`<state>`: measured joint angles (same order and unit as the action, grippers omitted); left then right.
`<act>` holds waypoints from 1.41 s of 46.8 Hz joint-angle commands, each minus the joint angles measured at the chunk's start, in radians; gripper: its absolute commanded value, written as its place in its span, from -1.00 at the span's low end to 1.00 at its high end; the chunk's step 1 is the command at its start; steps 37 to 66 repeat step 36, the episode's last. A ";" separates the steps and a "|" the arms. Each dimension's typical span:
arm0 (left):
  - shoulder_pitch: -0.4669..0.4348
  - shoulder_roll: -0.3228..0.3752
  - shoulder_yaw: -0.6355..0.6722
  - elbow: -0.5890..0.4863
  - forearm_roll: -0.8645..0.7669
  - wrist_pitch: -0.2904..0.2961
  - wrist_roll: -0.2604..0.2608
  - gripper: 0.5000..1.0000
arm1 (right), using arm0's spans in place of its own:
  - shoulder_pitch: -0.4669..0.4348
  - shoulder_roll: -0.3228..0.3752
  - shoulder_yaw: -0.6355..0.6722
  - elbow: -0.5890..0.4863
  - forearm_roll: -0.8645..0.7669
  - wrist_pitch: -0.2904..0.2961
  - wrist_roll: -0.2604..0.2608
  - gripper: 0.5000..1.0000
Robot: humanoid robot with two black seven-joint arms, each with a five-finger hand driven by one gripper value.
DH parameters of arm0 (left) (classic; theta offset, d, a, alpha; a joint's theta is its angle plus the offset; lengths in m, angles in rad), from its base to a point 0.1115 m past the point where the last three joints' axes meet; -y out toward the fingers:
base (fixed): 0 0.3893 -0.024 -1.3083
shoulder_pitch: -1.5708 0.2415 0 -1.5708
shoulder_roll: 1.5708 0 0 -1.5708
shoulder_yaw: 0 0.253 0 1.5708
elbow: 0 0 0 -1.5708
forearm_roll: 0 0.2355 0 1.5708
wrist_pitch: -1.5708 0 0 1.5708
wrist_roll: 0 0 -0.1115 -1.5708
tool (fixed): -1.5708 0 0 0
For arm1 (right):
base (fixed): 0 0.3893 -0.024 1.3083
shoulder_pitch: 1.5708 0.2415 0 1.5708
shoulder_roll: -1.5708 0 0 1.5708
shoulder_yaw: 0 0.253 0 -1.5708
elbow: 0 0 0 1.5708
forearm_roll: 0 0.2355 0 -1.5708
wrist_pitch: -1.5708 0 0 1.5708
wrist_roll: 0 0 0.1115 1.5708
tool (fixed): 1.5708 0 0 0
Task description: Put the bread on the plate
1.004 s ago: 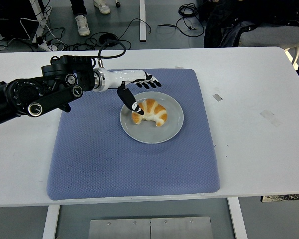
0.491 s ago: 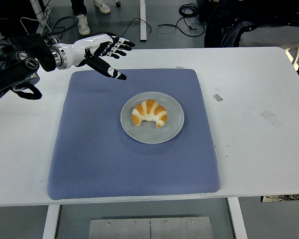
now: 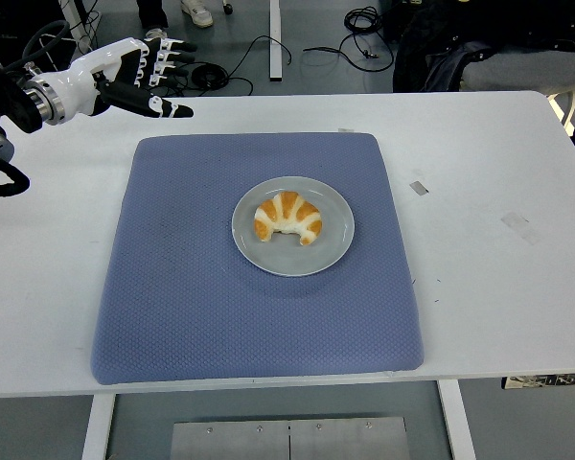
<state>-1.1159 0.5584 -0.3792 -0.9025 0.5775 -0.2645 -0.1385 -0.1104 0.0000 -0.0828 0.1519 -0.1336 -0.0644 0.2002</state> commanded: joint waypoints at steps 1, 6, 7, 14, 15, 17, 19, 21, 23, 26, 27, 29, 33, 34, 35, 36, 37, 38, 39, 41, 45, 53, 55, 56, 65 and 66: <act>0.034 0.006 -0.046 0.004 -0.008 -0.009 -0.001 0.61 | 0.000 0.000 0.000 0.000 -0.001 0.000 0.001 1.00; 0.077 0.012 -0.116 0.008 -0.016 -0.009 -0.001 0.61 | 0.000 0.000 0.000 0.000 0.000 0.000 -0.001 1.00; 0.083 0.015 -0.125 0.008 -0.016 -0.009 -0.001 0.61 | 0.000 0.000 0.000 0.000 0.000 0.000 -0.001 1.00; 0.090 0.046 -0.135 0.008 -0.016 -0.015 0.000 0.61 | 0.000 0.000 0.000 0.000 0.000 0.000 0.001 1.00; 0.090 0.052 -0.136 0.008 -0.016 -0.018 0.000 0.61 | 0.000 0.000 0.000 0.000 0.000 0.000 -0.001 1.00; 0.090 0.061 -0.136 0.008 -0.016 -0.021 0.000 0.61 | 0.000 0.000 0.000 0.000 0.000 0.000 -0.001 1.00; 0.090 0.072 -0.138 0.008 -0.016 -0.025 0.000 0.61 | 0.000 0.000 0.000 0.000 0.000 0.000 -0.001 1.00; 0.090 0.078 -0.138 0.008 -0.016 -0.032 0.000 0.61 | 0.000 0.000 0.000 0.000 -0.001 0.000 -0.001 1.00; 0.090 0.083 -0.138 0.008 -0.016 -0.036 0.000 0.61 | 0.000 0.000 0.000 0.000 0.000 0.000 0.001 1.00; 0.090 0.087 -0.138 0.008 -0.016 -0.036 0.000 0.61 | 0.000 0.000 0.000 0.000 -0.001 0.000 -0.001 1.00; 0.091 0.087 -0.138 0.008 -0.016 -0.036 0.000 0.62 | 0.000 0.000 -0.002 0.002 0.000 0.000 0.001 1.00; 0.091 0.087 -0.136 0.008 -0.016 -0.036 0.000 0.62 | 0.000 0.000 -0.002 0.006 0.000 0.000 -0.001 1.00; 0.091 0.087 -0.133 0.008 -0.014 -0.036 0.000 0.62 | 0.000 0.000 -0.002 0.003 -0.001 0.002 -0.001 1.00; 0.090 0.087 -0.133 0.008 -0.014 -0.036 0.000 0.62 | 0.000 0.000 -0.003 0.002 0.000 0.000 -0.001 1.00; 0.091 0.086 -0.133 0.008 -0.014 -0.036 0.000 0.62 | -0.002 0.000 -0.006 0.002 -0.001 0.000 -0.001 1.00; 0.090 0.086 -0.133 0.008 -0.014 -0.036 0.000 0.62 | -0.006 0.000 -0.011 0.002 -0.001 0.000 0.001 1.00; 0.090 0.086 -0.133 0.008 -0.014 -0.036 0.000 0.62 | -0.006 0.000 -0.011 0.002 -0.001 0.000 0.001 1.00; 0.090 0.086 -0.133 0.008 -0.014 -0.036 0.000 0.62 | -0.006 0.000 -0.011 0.002 -0.001 0.000 0.001 1.00; 0.090 0.086 -0.133 0.008 -0.014 -0.036 0.000 0.62 | -0.006 0.000 -0.011 0.002 -0.001 0.000 0.001 1.00; 0.090 0.086 -0.133 0.008 -0.014 -0.036 0.000 0.62 | -0.006 0.000 -0.011 0.002 -0.001 0.000 0.001 1.00; 0.090 0.086 -0.133 0.008 -0.014 -0.036 0.000 0.62 | -0.006 0.000 -0.011 0.002 -0.001 0.000 0.001 1.00; 0.090 0.086 -0.133 0.008 -0.014 -0.036 0.000 0.62 | -0.006 0.000 -0.011 0.002 -0.001 0.000 0.001 1.00; 0.090 0.086 -0.133 0.008 -0.014 -0.036 0.000 0.62 | -0.006 0.000 -0.011 0.002 -0.001 0.000 0.001 1.00; 0.090 0.086 -0.133 0.008 -0.014 -0.036 0.000 0.62 | -0.006 0.000 -0.011 0.002 -0.001 0.000 0.001 1.00; 0.090 0.086 -0.133 0.008 -0.014 -0.036 0.000 0.62 | -0.006 0.000 -0.011 0.002 -0.001 0.000 0.001 1.00; 0.090 0.086 -0.133 0.008 -0.014 -0.036 0.000 0.62 | -0.006 0.000 -0.011 0.002 -0.001 0.000 0.001 1.00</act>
